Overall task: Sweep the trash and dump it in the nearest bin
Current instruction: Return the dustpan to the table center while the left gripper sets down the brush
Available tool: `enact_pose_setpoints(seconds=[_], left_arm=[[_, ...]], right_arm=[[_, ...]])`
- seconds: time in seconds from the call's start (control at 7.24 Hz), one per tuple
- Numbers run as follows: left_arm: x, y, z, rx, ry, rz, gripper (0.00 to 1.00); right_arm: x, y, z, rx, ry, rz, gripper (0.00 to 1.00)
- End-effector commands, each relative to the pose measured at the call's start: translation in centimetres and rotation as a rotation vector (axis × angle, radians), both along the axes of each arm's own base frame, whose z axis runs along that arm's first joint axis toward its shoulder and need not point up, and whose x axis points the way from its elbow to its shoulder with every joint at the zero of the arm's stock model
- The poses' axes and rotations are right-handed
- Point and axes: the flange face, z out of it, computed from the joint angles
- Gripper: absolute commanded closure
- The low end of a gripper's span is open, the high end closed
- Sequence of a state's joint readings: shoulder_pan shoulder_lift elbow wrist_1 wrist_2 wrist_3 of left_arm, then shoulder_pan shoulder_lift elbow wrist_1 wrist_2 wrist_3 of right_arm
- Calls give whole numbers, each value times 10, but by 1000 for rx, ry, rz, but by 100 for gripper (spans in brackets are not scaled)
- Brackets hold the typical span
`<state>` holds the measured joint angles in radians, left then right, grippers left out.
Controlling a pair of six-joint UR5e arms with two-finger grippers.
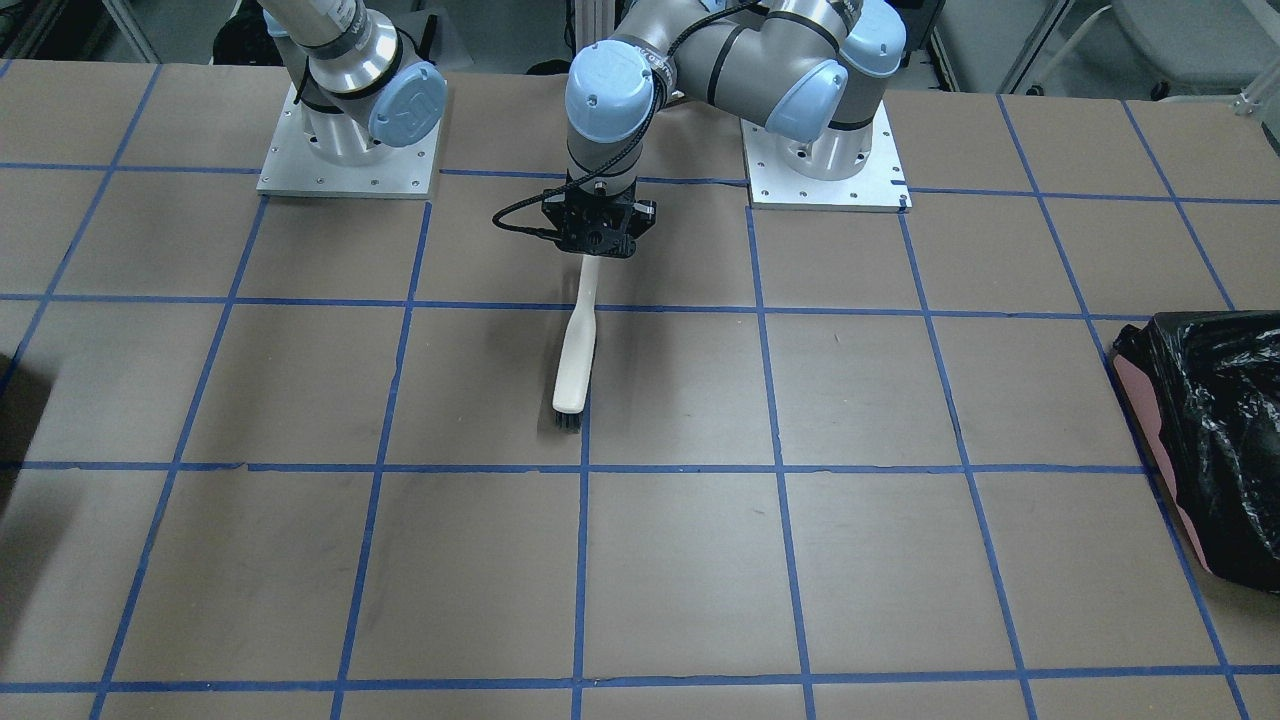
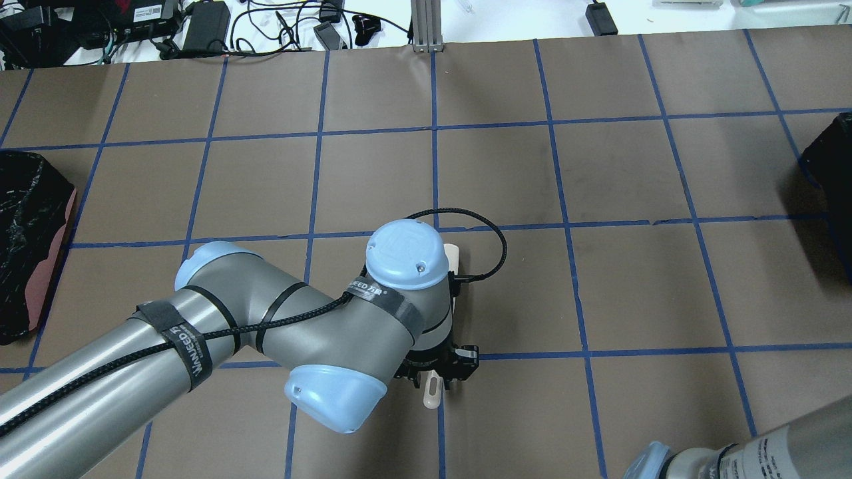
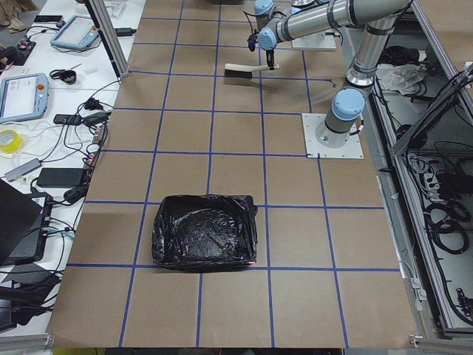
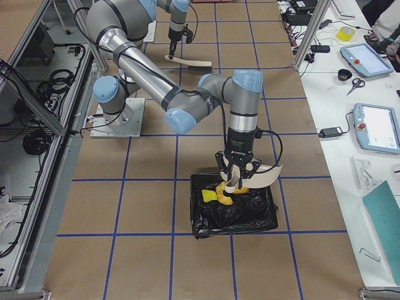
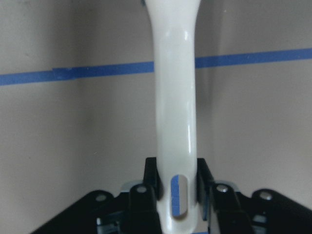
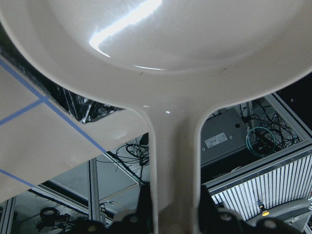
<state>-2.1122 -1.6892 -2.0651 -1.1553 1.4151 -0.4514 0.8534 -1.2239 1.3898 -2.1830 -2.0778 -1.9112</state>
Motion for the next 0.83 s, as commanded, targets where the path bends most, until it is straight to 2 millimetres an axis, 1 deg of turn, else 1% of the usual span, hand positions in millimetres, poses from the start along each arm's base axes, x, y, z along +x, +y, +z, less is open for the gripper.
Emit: enact_pose_setpoints(seconds=[0.0, 0.14, 0.28, 0.41, 0.55, 0.69], left_arm=[[0, -6, 10, -22, 10, 5, 26], [-1, -14, 26, -59, 25, 1, 8], [1, -29, 45, -126, -6, -68, 0], [3, -41, 65, -135, -66, -80, 0], [10, -62, 99, -126, -103, -59, 0], [43, -99, 139, -94, -143, 21, 0]], right_arm=[[61, -34, -7, -49, -65, 27, 100], [87, -46, -11, -79, -94, 2, 100], [128, -64, -17, -146, -157, -27, 100], [170, -78, -22, -192, -189, -67, 100], [214, -88, -28, -212, -214, -113, 100], [250, -93, -31, -246, -230, -177, 100]])
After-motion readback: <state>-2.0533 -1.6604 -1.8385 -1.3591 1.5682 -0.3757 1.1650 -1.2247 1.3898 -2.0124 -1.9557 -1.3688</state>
